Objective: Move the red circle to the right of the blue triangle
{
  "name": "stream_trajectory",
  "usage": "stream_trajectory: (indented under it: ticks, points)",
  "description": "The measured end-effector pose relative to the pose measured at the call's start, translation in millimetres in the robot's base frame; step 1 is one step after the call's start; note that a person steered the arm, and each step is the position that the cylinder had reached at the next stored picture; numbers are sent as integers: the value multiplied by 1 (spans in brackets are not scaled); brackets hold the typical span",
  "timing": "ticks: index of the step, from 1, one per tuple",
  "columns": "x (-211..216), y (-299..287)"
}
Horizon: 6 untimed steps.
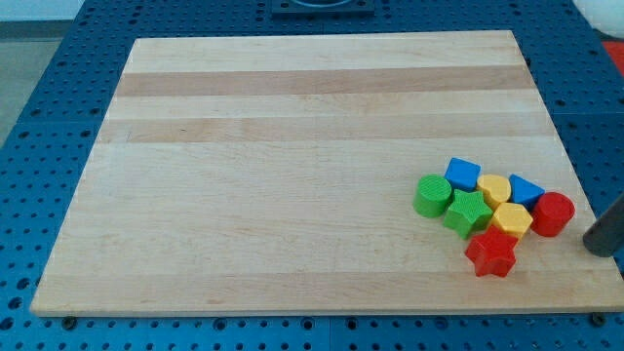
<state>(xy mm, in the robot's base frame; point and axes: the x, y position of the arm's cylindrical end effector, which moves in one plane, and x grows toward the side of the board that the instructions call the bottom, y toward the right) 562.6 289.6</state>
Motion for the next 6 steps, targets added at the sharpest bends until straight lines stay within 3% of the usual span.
stream_trajectory:
  ticks: [3, 6]
  points:
    - [-6, -49]
    - [-45, -67]
